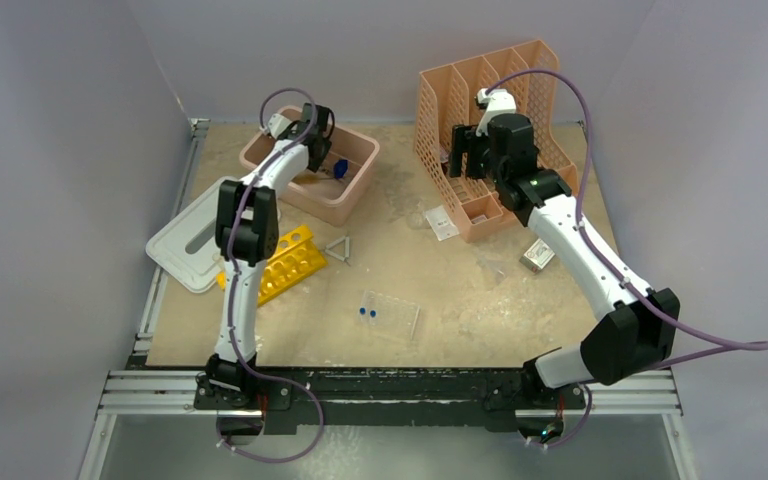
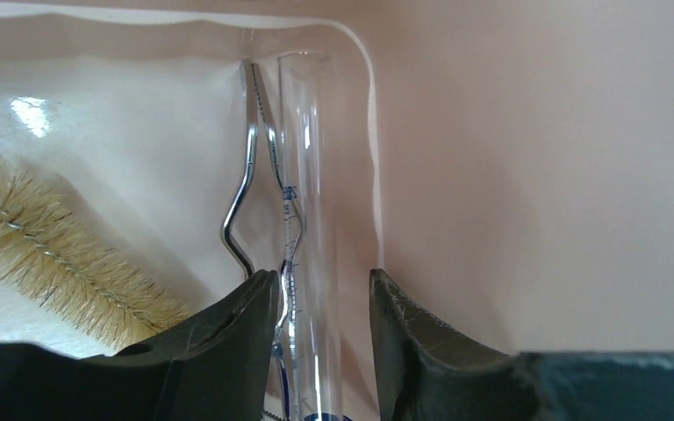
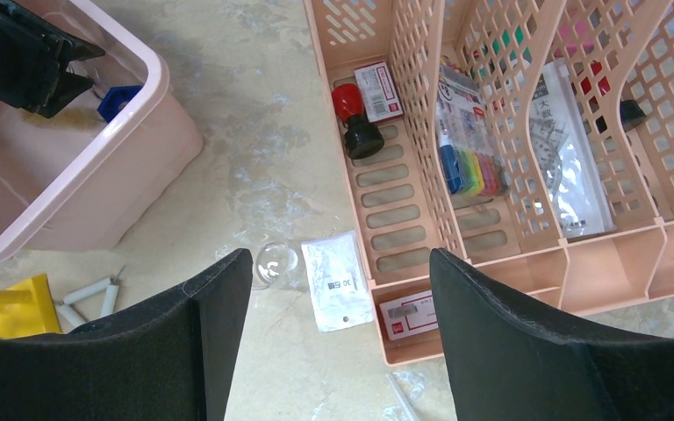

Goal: Organize the chemistry lab equipment

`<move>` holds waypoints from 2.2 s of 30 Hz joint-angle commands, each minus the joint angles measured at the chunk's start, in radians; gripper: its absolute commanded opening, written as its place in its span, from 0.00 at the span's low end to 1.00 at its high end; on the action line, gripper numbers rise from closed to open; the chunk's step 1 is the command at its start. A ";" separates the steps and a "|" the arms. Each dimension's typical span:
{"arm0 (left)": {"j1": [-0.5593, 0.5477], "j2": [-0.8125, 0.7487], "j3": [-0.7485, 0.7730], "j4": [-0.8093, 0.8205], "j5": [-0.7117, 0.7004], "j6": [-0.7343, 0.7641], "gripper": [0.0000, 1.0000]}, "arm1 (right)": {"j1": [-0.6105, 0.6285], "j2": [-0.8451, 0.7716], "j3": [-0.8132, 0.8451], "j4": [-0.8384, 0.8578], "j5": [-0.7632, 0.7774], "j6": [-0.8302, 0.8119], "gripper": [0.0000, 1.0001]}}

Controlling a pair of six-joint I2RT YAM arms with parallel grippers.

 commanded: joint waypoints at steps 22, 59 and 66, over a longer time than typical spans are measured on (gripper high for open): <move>0.011 -0.411 -0.054 0.047 -0.001 0.337 0.43 | 0.000 -0.040 -0.081 -0.269 0.092 0.079 0.77; 0.012 -0.894 -0.410 0.289 0.267 0.924 0.64 | -0.001 0.396 -0.172 -0.377 0.015 -0.143 0.36; 0.012 -0.937 -0.464 0.342 0.247 0.933 0.64 | 0.001 0.348 -0.208 -0.332 -0.086 -0.198 0.31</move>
